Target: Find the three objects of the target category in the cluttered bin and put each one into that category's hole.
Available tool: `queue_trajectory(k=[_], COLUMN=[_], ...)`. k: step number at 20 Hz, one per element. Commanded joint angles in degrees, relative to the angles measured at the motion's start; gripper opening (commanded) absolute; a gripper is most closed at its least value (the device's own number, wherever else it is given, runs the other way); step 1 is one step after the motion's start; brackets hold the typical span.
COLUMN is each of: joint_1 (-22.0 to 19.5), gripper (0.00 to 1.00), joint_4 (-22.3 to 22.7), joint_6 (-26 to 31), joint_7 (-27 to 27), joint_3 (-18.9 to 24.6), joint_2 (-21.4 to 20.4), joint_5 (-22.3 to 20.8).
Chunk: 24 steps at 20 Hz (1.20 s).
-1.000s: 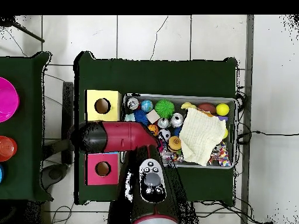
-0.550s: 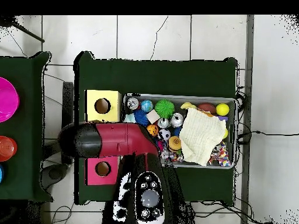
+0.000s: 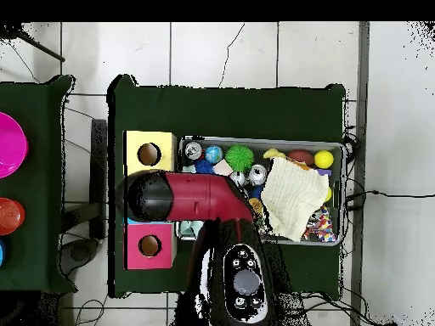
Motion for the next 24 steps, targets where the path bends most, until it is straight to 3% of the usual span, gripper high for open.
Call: queue_trajectory(k=[1, 8, 15, 24], joint_1=[-5.31, -7.96, -10.05, -11.87], gripper=[0.0, 0.0, 0.0, 0.0], joint_4=[-2.65, -7.48, -15.78, -21.51], joint_6=[-1.38, 0.94, 6.36, 11.93], joint_7=[-4.97, -7.31, -9.76, -11.47], joint_3=[5.88, 8.97, 12.05, 14.48], joint_2=[7.43, 10.76, 14.81, 15.85], joint_5=[-4.5, -6.63, -8.62, -10.59])
